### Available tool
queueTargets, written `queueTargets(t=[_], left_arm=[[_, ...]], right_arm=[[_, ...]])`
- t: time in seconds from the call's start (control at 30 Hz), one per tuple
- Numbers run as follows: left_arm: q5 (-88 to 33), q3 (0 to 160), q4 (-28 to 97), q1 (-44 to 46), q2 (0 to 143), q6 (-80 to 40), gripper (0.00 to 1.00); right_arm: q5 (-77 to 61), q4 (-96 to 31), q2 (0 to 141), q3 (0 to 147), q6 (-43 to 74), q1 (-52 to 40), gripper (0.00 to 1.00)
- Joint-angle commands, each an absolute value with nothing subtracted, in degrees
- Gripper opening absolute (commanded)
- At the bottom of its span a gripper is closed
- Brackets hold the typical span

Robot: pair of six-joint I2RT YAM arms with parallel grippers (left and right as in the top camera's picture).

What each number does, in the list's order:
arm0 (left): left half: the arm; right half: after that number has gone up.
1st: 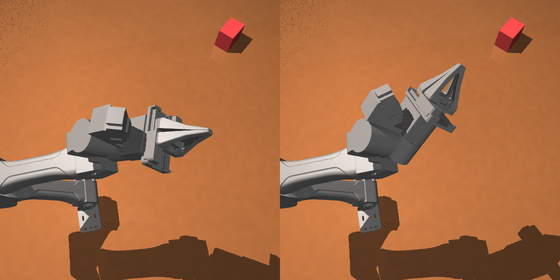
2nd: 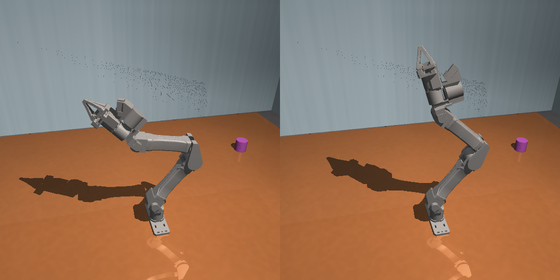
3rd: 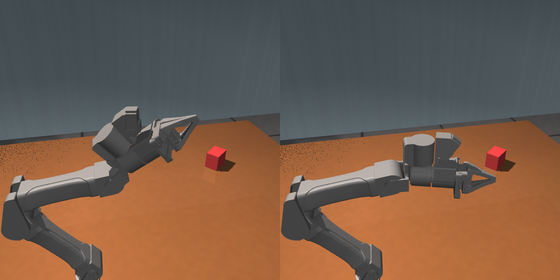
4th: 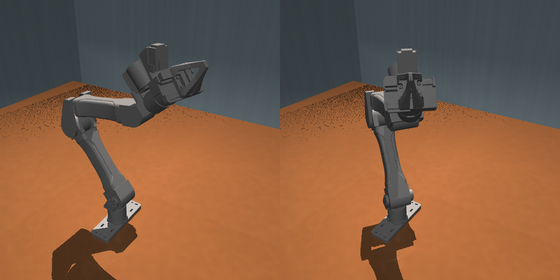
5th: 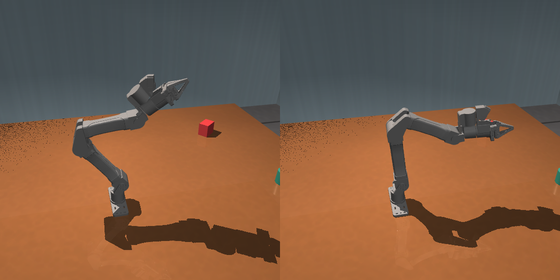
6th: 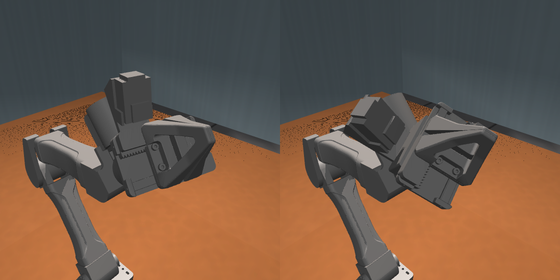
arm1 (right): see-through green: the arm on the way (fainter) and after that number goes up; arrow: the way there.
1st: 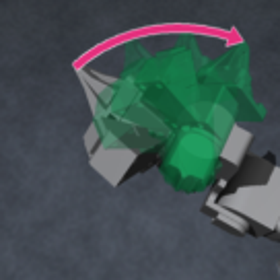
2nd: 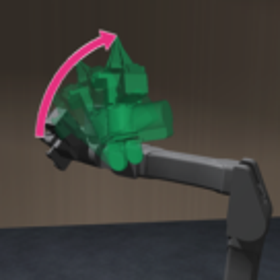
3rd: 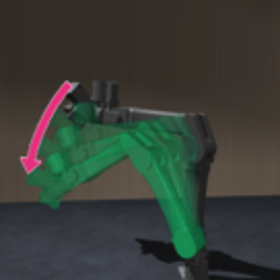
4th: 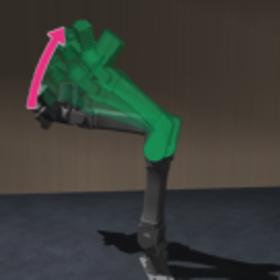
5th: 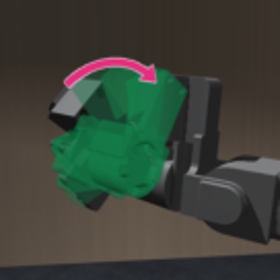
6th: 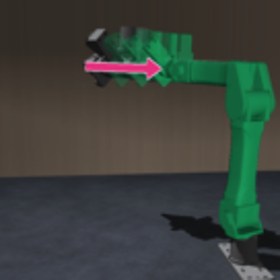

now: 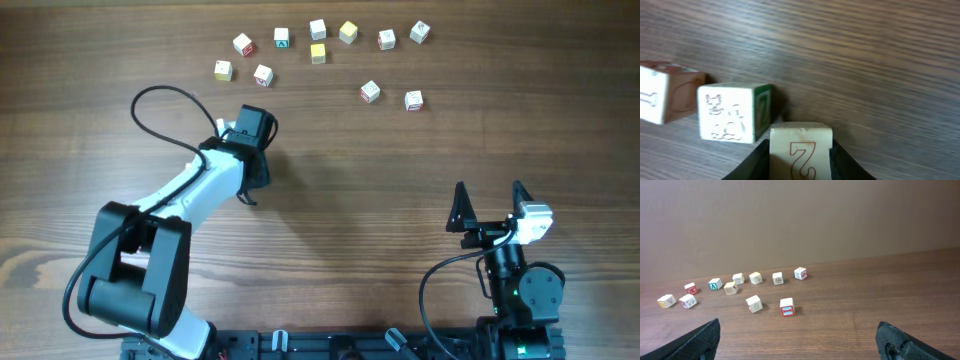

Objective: Form a horizontal line

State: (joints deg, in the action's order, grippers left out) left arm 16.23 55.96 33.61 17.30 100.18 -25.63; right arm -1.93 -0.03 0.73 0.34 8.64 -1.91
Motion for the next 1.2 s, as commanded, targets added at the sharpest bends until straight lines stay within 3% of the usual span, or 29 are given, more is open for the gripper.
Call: queueTargets(t=[0.0, 1.17], left_arm=[[16.6, 55.4, 34.5, 15.7, 100.1, -25.7, 0.33], [15.7, 55.4, 20.3, 14.7, 100.1, -25.8, 0.39]], right_arm=[[-2.8, 0.1, 0.4, 0.3, 7.6, -1.6, 1.0], [-2.8, 0.1, 0.4, 0.3, 7.6, -1.6, 1.0]])
